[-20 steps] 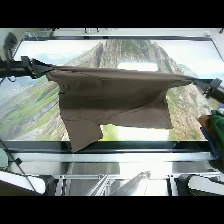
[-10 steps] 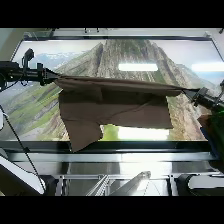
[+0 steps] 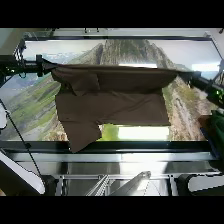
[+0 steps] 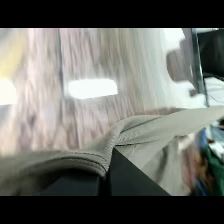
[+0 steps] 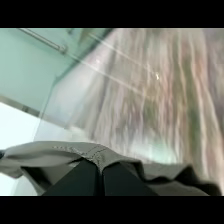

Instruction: Fold the shirts.

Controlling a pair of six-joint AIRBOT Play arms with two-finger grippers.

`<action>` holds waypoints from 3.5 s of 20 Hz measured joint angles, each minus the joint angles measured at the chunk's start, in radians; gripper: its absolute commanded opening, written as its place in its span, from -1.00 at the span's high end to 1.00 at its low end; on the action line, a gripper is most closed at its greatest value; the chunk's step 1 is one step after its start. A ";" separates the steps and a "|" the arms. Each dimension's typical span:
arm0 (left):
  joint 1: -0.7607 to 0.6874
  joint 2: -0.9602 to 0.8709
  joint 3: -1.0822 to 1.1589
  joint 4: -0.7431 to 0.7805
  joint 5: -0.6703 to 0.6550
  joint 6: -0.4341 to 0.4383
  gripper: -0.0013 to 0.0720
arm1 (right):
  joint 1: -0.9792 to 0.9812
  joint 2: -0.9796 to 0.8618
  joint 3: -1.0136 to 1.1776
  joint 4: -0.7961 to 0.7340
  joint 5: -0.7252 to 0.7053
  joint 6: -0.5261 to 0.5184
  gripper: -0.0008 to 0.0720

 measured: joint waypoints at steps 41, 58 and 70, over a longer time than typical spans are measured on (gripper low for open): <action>-0.039 -0.129 0.029 0.407 0.184 -0.166 -0.05 | 0.101 -0.237 0.172 -0.546 0.035 0.353 0.18; 0.108 0.339 -0.567 0.590 0.414 -0.367 -0.96 | -0.177 0.029 -0.008 -0.829 0.229 0.547 -0.21; -0.072 0.539 -1.226 0.463 -0.013 -0.347 -0.19 | -0.183 0.112 -0.154 -0.702 0.265 0.449 -0.20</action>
